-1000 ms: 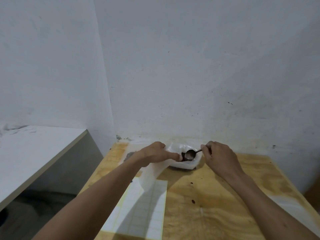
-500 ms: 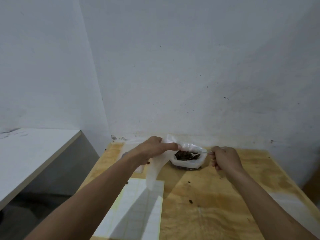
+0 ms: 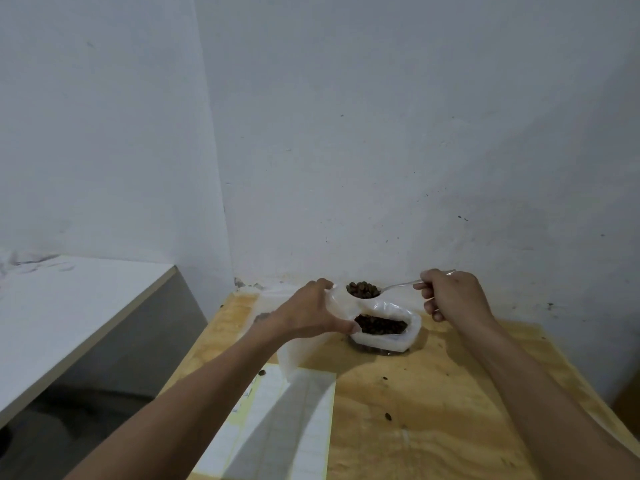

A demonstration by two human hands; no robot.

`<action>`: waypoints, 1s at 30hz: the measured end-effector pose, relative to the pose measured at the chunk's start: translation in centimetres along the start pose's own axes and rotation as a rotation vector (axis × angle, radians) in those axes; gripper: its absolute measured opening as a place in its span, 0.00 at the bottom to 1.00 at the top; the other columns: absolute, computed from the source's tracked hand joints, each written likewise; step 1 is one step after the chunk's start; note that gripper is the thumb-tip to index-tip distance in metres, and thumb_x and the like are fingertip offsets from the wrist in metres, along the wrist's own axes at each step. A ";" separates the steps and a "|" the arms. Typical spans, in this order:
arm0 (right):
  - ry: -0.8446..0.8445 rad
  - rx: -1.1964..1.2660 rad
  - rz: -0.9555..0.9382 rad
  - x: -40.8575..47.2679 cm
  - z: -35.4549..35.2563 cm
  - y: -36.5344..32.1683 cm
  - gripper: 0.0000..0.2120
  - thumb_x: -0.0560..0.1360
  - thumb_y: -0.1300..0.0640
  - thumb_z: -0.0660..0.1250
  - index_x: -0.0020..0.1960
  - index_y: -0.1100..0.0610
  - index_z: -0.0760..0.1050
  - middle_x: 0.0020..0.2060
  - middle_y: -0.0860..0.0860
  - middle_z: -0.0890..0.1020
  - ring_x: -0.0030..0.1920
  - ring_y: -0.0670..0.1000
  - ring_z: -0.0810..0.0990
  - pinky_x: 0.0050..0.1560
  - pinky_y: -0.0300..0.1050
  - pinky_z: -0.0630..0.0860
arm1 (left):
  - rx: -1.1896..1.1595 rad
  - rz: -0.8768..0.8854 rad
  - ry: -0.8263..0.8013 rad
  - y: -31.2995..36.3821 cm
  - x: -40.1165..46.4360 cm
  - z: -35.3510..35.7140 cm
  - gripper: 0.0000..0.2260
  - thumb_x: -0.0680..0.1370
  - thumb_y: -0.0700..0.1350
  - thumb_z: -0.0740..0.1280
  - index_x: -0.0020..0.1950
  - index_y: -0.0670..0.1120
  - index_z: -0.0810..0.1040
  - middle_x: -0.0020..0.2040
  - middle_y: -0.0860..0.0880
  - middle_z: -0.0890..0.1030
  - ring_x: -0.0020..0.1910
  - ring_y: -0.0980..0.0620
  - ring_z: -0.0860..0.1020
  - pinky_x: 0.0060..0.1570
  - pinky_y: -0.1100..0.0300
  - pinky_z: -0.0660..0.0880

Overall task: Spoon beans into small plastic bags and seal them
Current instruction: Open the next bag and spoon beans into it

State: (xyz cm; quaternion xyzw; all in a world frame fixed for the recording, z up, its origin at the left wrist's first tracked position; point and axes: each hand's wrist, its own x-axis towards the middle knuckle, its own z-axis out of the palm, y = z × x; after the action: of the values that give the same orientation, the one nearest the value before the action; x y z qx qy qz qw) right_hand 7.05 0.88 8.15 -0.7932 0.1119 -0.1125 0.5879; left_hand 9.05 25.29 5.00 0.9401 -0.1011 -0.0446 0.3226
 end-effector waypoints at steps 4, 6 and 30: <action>-0.054 -0.208 -0.215 -1.9 1.3 -1.7 0.16 0.80 0.53 0.63 0.39 0.60 0.81 0.31 0.53 0.82 0.28 0.51 0.79 0.33 0.42 0.74 | 0.006 0.012 -0.003 0.3 0.0 0.2 0.43 0.69 0.59 0.79 0.78 0.45 0.64 0.74 0.47 0.70 0.66 0.50 0.72 0.54 0.61 0.68; -0.063 -0.316 -0.334 -2.6 1.6 -2.2 0.17 0.82 0.52 0.62 0.40 0.59 0.80 0.32 0.56 0.83 0.30 0.54 0.80 0.34 0.43 0.76 | 0.007 0.008 -0.019 0.4 0.0 0.4 0.44 0.69 0.59 0.79 0.78 0.45 0.63 0.72 0.48 0.72 0.60 0.53 0.72 0.49 0.62 0.70; 0.099 -0.119 0.179 0.5 0.0 7.2 0.15 0.77 0.57 0.62 0.38 0.62 0.81 0.30 0.59 0.81 0.28 0.56 0.75 0.33 0.47 0.70 | -0.251 -0.184 -0.097 3.1 1.6 0.8 0.44 0.69 0.63 0.77 0.78 0.46 0.66 0.75 0.48 0.70 0.68 0.47 0.71 0.61 0.53 0.70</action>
State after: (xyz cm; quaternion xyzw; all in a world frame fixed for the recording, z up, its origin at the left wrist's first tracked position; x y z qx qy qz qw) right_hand 7.16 -1.28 1.30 -0.8070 0.2175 -0.0917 0.5413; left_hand 9.96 22.04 6.22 0.8944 -0.0235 -0.1318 0.4268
